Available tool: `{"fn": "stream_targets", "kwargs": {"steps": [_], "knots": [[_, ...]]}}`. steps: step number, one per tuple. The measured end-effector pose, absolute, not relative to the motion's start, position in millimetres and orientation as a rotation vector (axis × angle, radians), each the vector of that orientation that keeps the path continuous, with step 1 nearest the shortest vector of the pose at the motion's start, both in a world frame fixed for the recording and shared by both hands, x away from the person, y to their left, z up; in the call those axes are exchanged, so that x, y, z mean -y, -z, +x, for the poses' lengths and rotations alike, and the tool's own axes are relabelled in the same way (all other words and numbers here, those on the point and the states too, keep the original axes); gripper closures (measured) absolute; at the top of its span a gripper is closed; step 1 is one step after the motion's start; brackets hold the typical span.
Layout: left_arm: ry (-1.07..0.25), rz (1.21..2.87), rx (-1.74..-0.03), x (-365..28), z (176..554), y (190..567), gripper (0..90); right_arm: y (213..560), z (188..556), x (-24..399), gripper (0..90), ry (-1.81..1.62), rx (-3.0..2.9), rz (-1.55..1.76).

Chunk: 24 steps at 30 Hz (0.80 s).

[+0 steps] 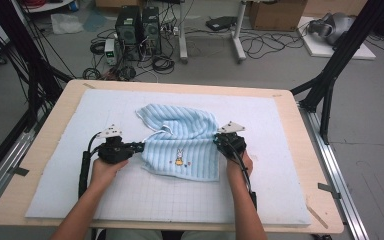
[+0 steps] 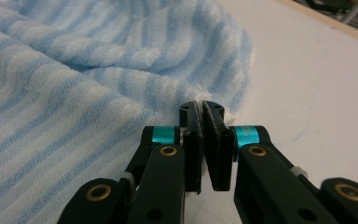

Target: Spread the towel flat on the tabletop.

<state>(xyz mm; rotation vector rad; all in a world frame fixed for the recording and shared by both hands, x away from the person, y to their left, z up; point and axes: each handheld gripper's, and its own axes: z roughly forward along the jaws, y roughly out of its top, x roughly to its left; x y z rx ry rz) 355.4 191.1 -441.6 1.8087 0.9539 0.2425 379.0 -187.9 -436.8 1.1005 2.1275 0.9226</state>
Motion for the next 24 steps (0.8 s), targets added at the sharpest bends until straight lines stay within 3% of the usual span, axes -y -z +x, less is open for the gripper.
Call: {"fn": "stream_targets", "kwargs": {"steps": [8,11,16,24], "knots": [[-0.306,1.798,-1.012,-180,367,449,85.6,442,390,187,86.4,-0.797,-2.063,1.118],[-0.282,1.784,-1.058,-180,370,449,69.0,446,391,191,85.1,-0.808,-2.062,1.184],[-0.274,1.816,-1.053,-187,366,446,53.4,438,382,196,67.0,-0.923,-2.041,1.188],[-0.279,1.834,-0.98,-195,355,440,51.9,425,355,202,55.2,-1.045,-2.07,1.137]]}}
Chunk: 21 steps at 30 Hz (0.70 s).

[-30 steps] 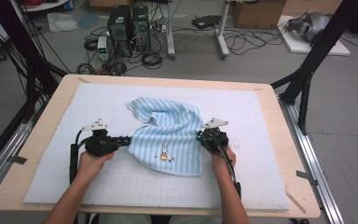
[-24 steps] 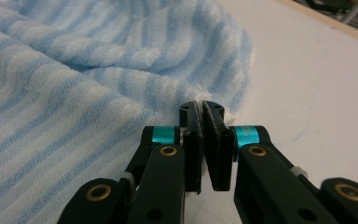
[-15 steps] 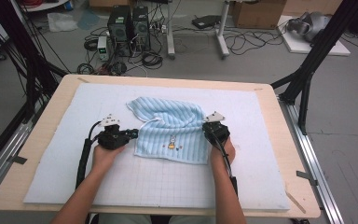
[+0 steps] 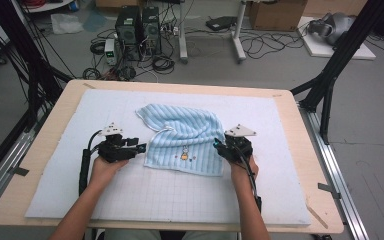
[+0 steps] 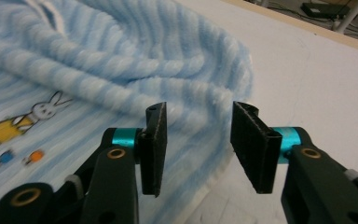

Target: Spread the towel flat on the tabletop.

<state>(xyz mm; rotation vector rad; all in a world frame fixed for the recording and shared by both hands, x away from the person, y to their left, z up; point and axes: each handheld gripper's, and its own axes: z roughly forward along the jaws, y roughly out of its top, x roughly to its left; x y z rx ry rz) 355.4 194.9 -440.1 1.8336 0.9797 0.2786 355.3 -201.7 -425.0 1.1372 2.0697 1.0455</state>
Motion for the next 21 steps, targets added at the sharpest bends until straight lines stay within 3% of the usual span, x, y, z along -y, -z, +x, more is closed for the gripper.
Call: {"fn": "stream_targets", "kwargs": {"steps": [2,7,15,21], "knots": [[-0.293,1.857,-0.94,-194,350,442,56.7,424,346,203,50.8,-1.065,-2.08,1.124],[-0.272,1.849,-0.926,-191,340,445,55.5,430,327,208,44.8,-1.056,-2.13,1.106],[-0.246,1.869,-0.981,-179,335,450,34.8,441,302,220,30.0,-1.068,-2.127,1.187],[-0.27,1.936,-0.969,-170,334,451,35.7,443,292,219,20.1,-1.043,-2.147,1.226]]}}
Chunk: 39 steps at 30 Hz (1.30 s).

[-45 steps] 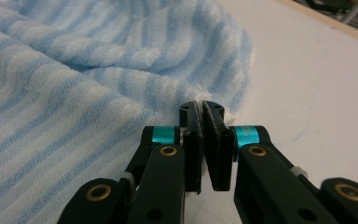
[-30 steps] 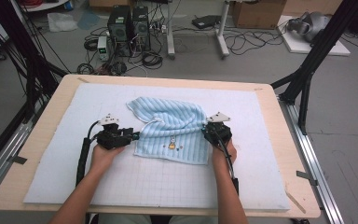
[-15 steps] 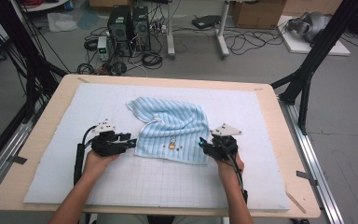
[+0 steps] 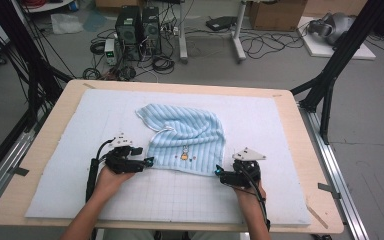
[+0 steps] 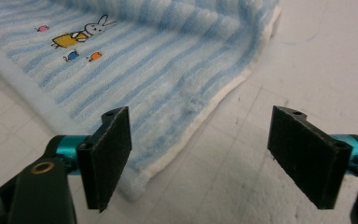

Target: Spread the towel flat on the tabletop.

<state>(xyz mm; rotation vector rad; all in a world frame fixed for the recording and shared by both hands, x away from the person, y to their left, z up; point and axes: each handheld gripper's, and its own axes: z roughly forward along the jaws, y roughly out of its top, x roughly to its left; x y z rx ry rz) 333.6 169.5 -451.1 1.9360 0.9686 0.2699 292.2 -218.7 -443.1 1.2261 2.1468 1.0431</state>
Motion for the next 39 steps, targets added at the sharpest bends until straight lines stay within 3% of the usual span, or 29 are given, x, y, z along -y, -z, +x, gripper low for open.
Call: {"fn": "stream_targets", "kwargs": {"steps": [6,7,11,14,19,39], "knots": [[-0.373,2.027,-0.962,-159,327,451,58.3,446,291,209,12.7,-0.997,-2.204,1.229],[-0.395,2.034,-0.96,-158,326,451,63.1,447,292,208,15.2,-0.983,-2.214,1.236],[-0.397,2.07,-0.893,-155,323,451,85.3,449,291,207,39.2,-1.01,-2.24,1.289],[-0.341,2.053,-0.902,-158,322,451,86.9,447,287,203,64.8,-1.068,-2.3,1.231],[-0.254,2.027,-0.907,-171,307,451,87.2,446,282,203,80.7,-1.098,-2.333,1.206],[-0.159,2.022,-0.767,-183,226,452,87.2,442,212,208,82.8,-1.17,-2.284,1.115]]}}
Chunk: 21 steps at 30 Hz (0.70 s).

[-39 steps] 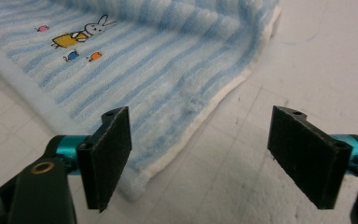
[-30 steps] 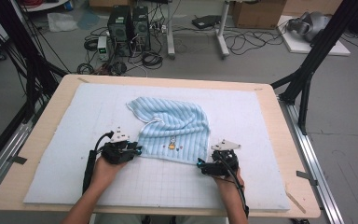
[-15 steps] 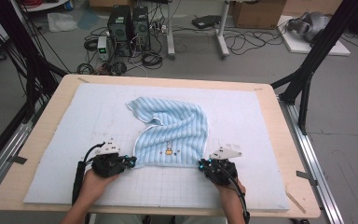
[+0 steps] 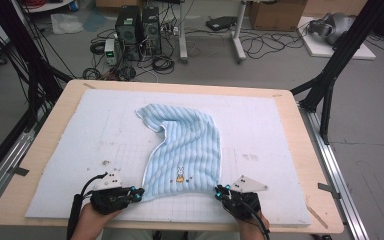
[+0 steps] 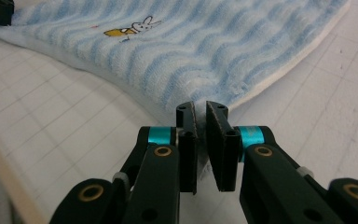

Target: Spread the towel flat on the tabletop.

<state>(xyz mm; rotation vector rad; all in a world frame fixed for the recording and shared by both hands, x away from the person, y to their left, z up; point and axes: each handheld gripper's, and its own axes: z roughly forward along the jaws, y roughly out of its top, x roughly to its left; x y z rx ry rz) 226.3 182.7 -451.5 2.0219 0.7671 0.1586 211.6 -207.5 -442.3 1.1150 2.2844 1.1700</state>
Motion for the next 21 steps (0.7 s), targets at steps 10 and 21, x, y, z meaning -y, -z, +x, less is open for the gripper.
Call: {"fn": "stream_targets", "kwargs": {"steps": [10,21], "knots": [[-0.163,1.884,-0.76,-193,205,449,72.3,443,187,213,71.2,-1.144,-2.307,1.124],[-0.29,1.777,-0.881,-200,274,427,43.2,431,229,209,52.6,-1.166,-2.143,1.228]]}}
